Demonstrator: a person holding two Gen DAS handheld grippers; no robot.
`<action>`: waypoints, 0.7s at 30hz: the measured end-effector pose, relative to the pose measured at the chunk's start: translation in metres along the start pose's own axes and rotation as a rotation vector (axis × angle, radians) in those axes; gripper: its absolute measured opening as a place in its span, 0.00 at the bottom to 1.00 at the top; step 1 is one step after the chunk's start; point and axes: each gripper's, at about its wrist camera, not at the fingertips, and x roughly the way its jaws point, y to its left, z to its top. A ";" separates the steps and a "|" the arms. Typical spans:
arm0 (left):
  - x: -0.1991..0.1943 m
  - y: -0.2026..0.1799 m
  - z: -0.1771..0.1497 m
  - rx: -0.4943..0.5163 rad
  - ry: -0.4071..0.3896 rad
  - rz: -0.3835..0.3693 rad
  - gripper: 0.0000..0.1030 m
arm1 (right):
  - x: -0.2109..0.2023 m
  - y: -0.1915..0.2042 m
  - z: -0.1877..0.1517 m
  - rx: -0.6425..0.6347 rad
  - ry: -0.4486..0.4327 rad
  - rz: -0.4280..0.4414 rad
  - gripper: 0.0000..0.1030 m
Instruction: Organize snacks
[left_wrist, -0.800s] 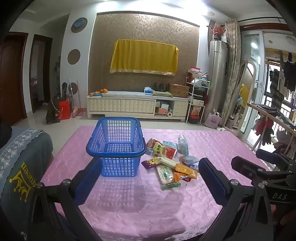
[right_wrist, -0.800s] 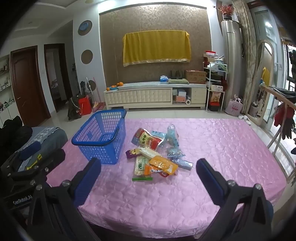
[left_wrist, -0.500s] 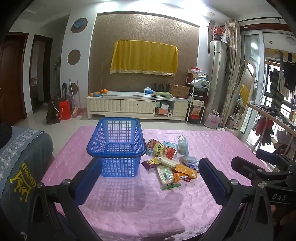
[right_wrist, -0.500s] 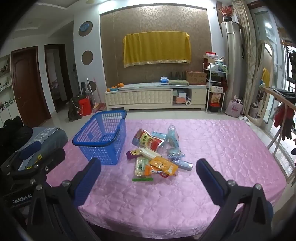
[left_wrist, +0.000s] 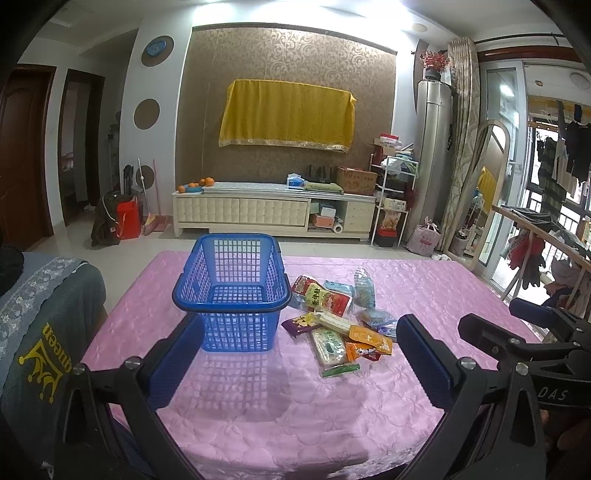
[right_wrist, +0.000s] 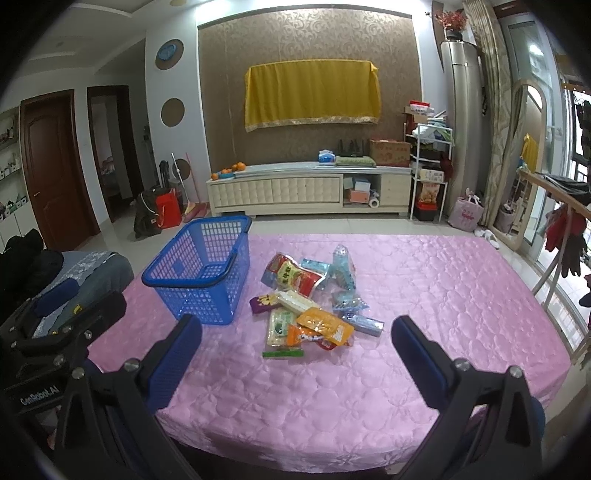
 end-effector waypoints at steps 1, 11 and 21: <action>0.000 0.000 0.000 -0.002 0.002 -0.002 1.00 | 0.000 0.000 0.000 0.000 0.001 0.000 1.00; 0.003 0.002 -0.002 -0.007 0.006 -0.003 1.00 | 0.000 0.001 -0.001 0.002 0.008 0.005 1.00; 0.005 0.001 -0.002 -0.018 0.016 -0.002 1.00 | 0.004 0.000 0.000 0.006 0.022 0.015 1.00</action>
